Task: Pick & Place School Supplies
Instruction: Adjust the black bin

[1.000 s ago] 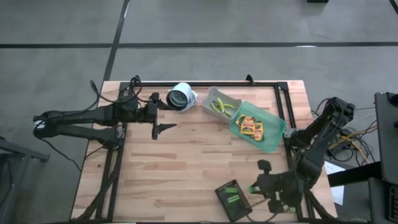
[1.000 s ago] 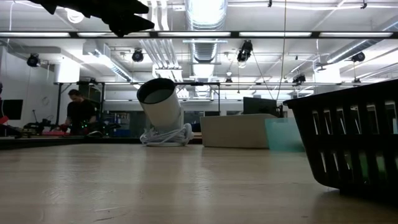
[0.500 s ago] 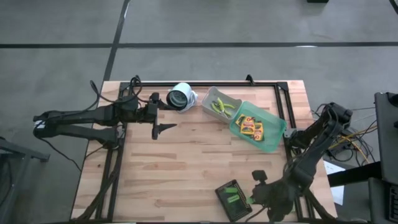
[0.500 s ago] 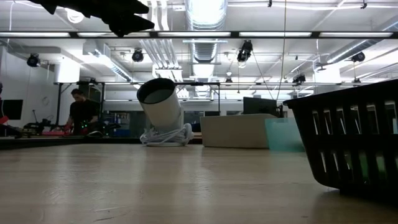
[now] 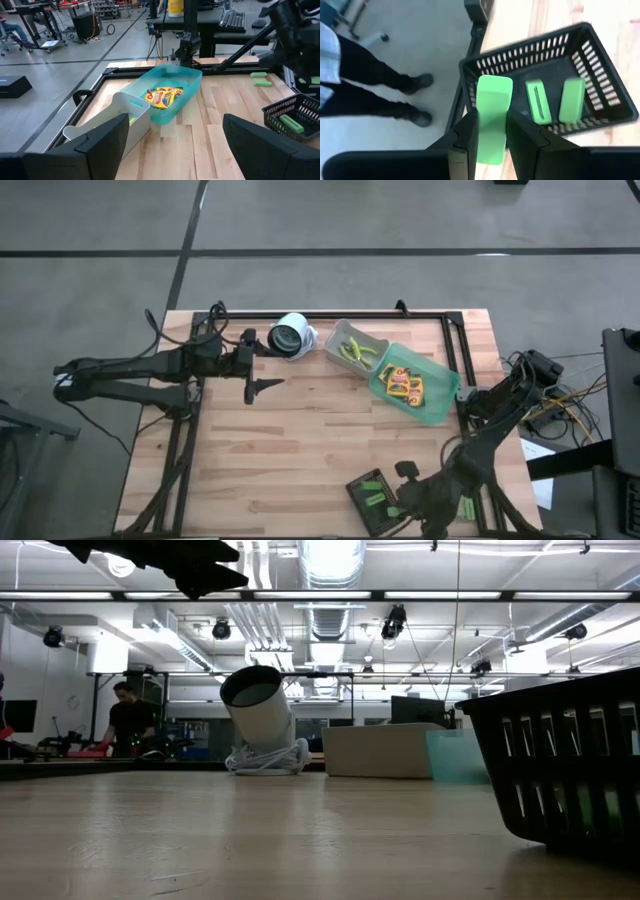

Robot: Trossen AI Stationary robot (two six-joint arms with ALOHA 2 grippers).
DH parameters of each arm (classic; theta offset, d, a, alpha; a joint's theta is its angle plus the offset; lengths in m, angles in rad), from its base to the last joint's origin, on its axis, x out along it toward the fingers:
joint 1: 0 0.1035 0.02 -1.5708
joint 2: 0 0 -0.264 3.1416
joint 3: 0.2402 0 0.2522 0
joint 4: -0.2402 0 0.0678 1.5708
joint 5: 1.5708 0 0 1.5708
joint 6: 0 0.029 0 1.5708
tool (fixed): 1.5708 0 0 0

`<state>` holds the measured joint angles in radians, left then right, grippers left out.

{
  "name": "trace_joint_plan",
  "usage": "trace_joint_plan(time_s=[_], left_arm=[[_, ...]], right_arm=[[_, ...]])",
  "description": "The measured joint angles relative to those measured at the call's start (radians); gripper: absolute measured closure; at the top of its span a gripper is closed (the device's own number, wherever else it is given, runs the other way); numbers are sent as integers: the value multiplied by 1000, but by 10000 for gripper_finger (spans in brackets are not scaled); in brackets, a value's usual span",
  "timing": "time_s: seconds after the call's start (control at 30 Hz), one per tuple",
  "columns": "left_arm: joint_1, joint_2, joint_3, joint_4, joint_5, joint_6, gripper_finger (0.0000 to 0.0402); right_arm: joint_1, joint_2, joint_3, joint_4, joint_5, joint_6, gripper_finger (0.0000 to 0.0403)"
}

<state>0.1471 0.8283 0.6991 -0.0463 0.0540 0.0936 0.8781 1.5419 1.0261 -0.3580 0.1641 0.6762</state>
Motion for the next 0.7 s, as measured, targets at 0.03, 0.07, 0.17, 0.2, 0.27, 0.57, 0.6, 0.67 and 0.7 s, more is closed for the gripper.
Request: trace_joint_plan(time_s=[0.03, 0.07, 0.17, 0.2, 0.27, 0.57, 0.6, 0.67, 0.7], left_arm=[[0, 0, 0, 0, 0, 0, 74], [0, 0, 0, 0, 0, 0, 73], [0, 0, 0, 0, 0, 0, 74], [0, 0, 0, 0, 0, 0, 73], [0, 0, 0, 0, 0, 0, 74], [0, 0, 0, 0, 0, 0, 74], [0, 0, 0, 0, 0, 0, 74], [0, 0, 0, 0, 0, 0, 74], [0, 0, 0, 0, 0, 0, 74]], right_arm=[[-8, 0, -15, 28, -12, 0, 323], [-17, 0, -33, 58, -26, 0, 323], [-36, 0, -84, 156, -46, -12, 323], [-41, 0, -100, 190, -53, -20, 323], [-49, 0, -125, 225, -69, -30, 323], [-98, 81, -174, 336, -144, -49, 323], [-101, 90, -173, 353, -147, -49, 323], [-102, 97, -168, 361, -146, -53, 323], [-104, 97, -168, 362, -146, -55, 323]])
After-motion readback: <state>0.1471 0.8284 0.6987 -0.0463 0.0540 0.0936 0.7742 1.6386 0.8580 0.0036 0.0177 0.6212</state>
